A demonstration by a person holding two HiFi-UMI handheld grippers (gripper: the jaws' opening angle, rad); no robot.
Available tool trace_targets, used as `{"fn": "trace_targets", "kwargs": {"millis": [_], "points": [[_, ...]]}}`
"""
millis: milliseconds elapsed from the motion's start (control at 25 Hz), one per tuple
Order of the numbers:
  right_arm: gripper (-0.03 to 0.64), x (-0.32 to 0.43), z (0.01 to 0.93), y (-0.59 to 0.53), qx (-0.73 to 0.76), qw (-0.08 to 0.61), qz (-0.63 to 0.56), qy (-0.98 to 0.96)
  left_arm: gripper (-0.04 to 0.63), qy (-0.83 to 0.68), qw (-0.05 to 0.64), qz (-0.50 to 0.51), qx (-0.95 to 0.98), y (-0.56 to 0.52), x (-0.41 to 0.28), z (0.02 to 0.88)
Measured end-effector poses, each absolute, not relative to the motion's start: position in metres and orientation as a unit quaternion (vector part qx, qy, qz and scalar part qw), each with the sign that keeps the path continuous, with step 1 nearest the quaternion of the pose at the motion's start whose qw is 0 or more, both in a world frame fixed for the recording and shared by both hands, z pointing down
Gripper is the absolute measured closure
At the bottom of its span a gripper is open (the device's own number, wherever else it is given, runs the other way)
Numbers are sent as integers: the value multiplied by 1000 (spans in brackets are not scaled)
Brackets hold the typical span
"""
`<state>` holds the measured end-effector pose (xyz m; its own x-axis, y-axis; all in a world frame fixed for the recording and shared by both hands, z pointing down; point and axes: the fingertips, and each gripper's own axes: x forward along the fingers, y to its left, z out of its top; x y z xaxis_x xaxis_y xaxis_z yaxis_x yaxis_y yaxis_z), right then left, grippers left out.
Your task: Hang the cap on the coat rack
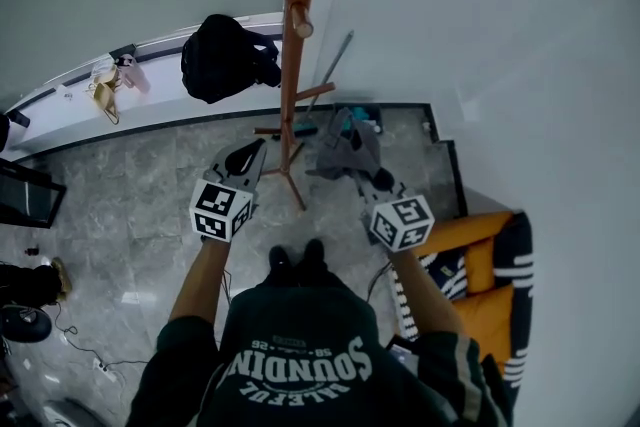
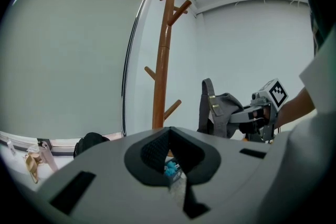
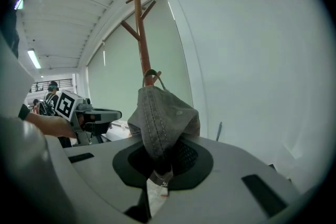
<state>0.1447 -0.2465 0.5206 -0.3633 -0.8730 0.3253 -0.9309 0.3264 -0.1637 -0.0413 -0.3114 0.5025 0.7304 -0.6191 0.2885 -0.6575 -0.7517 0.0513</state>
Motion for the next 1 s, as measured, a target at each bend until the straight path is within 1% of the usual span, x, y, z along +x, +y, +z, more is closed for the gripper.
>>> {"fn": "trace_targets", "kwargs": {"millis": [360,640,1000], "points": [[595,149,521,-260,539,87,149,-824,595,-365,75,128,919,-298,-47,514],[595,168,528,-311,494,120,170,-844,595,-381,100,145,907,-317,-41,524],[595,165,558,-344,462,140,199,-853,595,-417,114,155,888,-319,-67,537]]}}
